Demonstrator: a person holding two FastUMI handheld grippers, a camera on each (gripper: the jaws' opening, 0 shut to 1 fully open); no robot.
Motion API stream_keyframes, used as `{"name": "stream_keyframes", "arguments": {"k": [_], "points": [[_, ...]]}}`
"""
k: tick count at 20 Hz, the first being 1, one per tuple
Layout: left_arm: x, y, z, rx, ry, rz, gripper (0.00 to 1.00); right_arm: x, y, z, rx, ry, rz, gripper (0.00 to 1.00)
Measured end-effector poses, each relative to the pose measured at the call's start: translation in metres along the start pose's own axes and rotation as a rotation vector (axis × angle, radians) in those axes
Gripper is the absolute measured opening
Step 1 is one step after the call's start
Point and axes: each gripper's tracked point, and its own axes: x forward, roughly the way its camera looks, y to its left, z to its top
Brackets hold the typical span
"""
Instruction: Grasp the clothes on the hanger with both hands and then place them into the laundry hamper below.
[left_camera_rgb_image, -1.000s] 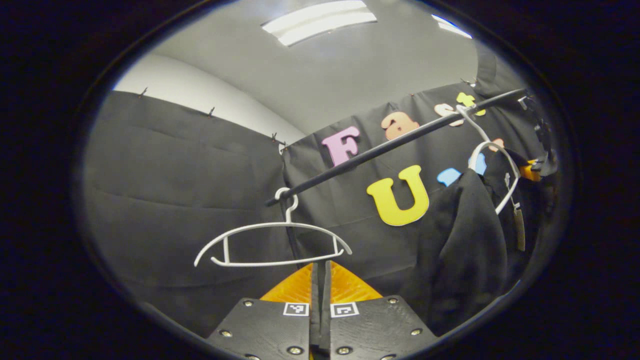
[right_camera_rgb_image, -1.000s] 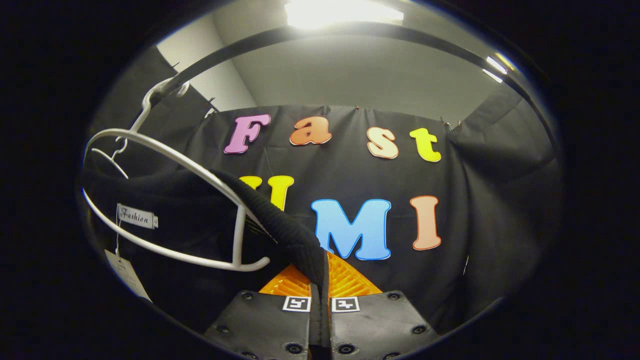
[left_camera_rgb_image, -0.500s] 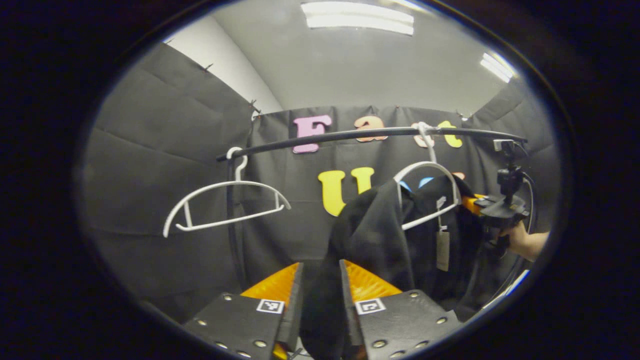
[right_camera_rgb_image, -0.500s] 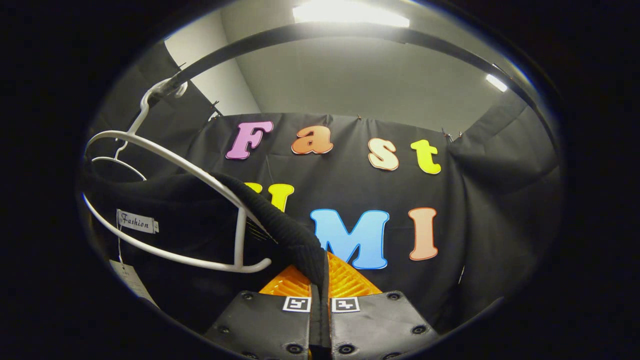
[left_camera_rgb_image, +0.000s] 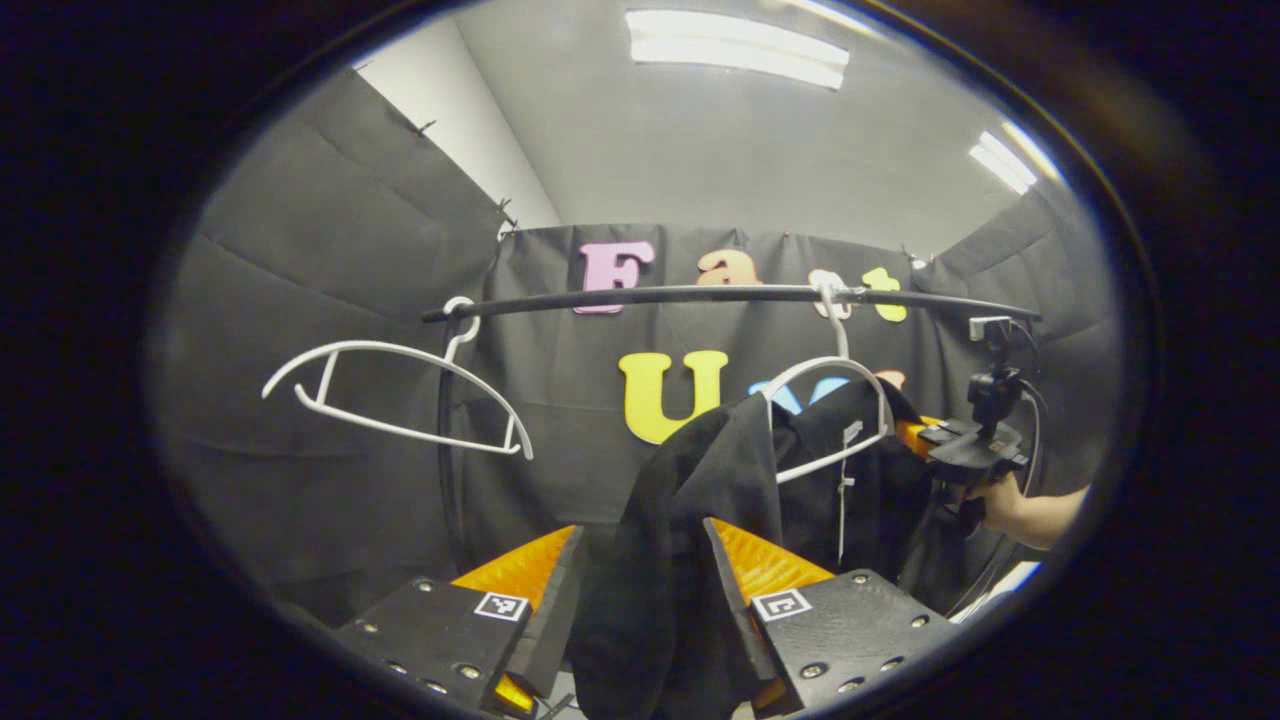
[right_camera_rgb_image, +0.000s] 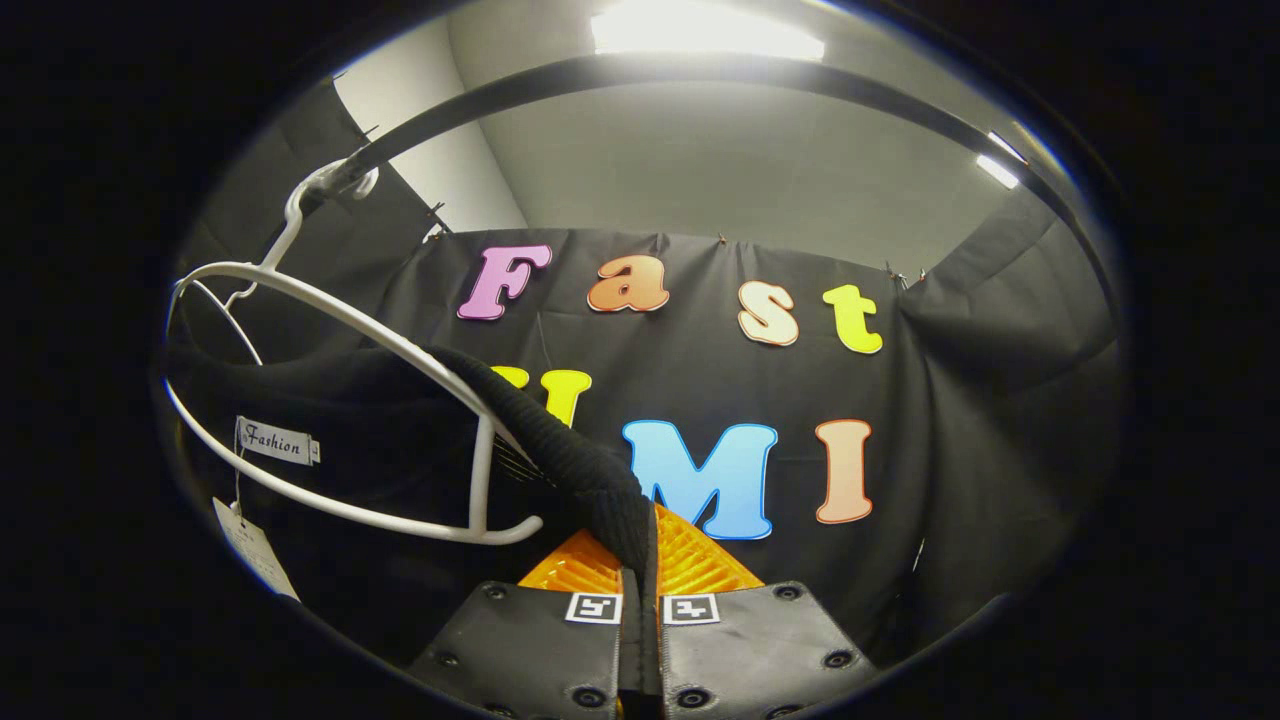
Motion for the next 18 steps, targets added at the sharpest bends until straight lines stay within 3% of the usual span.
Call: {"name": "stream_keyframes", "arguments": {"k": [2,5,6,7,11,15,16,18], "points": [[0.006,-0.008,-0.008,-0.006,0.027,-0.034,0.66,-0.002,0.002,0.002,-0.011,-0.009,0.002,0.01],[0.004,-0.036,-0.022,-0.067,0.079,-0.144,0.67,-0.003,0.003,0.001,-0.001,-0.003,0.004,0.01],[0.009,-0.039,-0.028,-0.067,0.097,-0.152,0.83,-0.004,0.003,0.002,0.002,-0.003,0.005,0.01],[0.013,-0.038,-0.032,-0.058,0.110,-0.143,1.00,-0.004,0.002,0.003,0.000,-0.005,0.004,0.01],[0.024,-0.021,-0.046,0.014,0.183,-0.067,0.99,-0.006,0.001,0.004,-0.021,-0.011,0.008,0.01],[0.012,-0.017,-0.046,0.122,0.221,-0.062,0.47,-0.006,-0.002,0.006,-0.038,-0.016,-0.006,0.01],[0.011,-0.015,-0.043,0.171,0.220,-0.062,0.47,-0.006,-0.002,0.005,-0.045,-0.015,-0.006,0.01],[0.003,0.000,-0.032,0.251,0.226,0.008,0.11,-0.005,0.003,0.005,-0.050,-0.012,-0.006,0.01]]}}
